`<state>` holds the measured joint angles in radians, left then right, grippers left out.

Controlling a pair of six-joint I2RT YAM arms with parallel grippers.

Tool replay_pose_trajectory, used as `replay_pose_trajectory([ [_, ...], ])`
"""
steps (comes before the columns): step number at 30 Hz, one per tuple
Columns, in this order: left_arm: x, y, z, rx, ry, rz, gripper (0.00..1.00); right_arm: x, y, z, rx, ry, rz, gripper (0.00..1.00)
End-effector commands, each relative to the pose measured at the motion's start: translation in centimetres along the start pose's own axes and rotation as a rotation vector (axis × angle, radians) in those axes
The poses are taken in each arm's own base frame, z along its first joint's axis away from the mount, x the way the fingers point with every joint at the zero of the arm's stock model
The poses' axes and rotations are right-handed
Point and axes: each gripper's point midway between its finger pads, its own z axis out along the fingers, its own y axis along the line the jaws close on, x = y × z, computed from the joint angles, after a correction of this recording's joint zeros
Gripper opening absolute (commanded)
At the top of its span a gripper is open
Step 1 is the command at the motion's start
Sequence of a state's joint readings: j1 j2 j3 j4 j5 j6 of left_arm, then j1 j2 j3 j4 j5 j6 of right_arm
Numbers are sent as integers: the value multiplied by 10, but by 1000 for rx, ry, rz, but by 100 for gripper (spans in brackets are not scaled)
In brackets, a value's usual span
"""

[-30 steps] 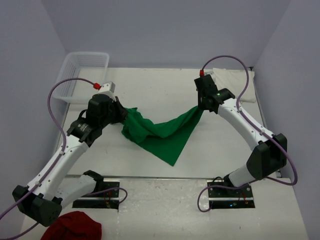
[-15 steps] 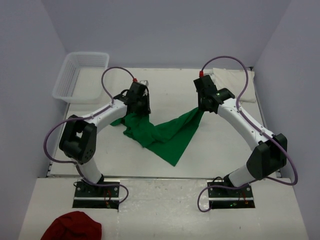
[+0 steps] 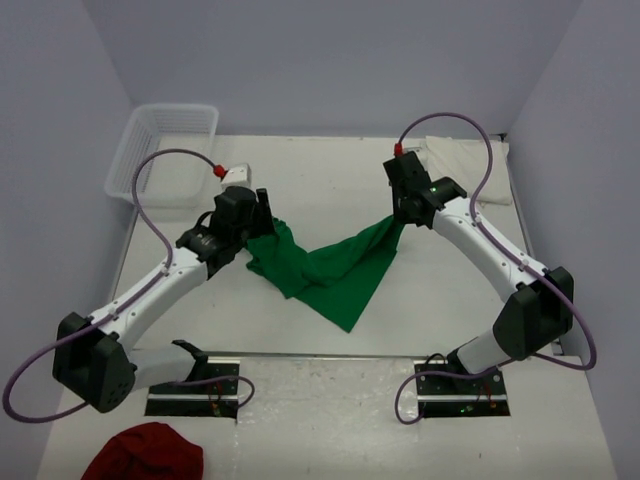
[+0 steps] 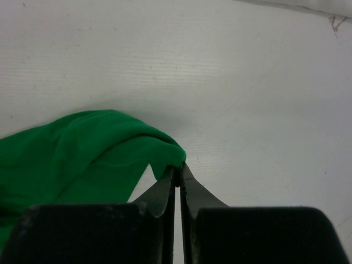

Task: Fold and stack the t-shirts
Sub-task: Flatten out the tshirt

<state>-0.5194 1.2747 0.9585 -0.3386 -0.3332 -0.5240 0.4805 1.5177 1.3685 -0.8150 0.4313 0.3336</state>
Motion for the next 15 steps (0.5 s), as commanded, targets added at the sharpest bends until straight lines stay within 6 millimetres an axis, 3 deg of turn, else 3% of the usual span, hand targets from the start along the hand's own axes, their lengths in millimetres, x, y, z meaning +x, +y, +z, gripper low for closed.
replay_pose_trajectory([
  [1, 1, 27, -7, -93, -78, -50, 68, -13, 4, -9, -6, -40, 9, 0],
  [4, 40, 35, 9, -74, 30, -61, 51, -15, 4, -13, -14, -53, 6, 0],
  [5, 52, 29, 13, -19, 76, -76, 46, -16, 3, -14, -15, -57, 6, 0],
  [6, 63, 29, 20, 4, 97, -94, 35, -15, 3, -15, -16, -57, 3, 0],
  [8, 68, 29, 26, 60, 122, -140, 25, -14, 1, -16, -13, -59, -1, 0],
  [15, 63, 44, 34, 78, 122, -184, 29, -9, -2, -17, -12, -61, -12, 0],
])
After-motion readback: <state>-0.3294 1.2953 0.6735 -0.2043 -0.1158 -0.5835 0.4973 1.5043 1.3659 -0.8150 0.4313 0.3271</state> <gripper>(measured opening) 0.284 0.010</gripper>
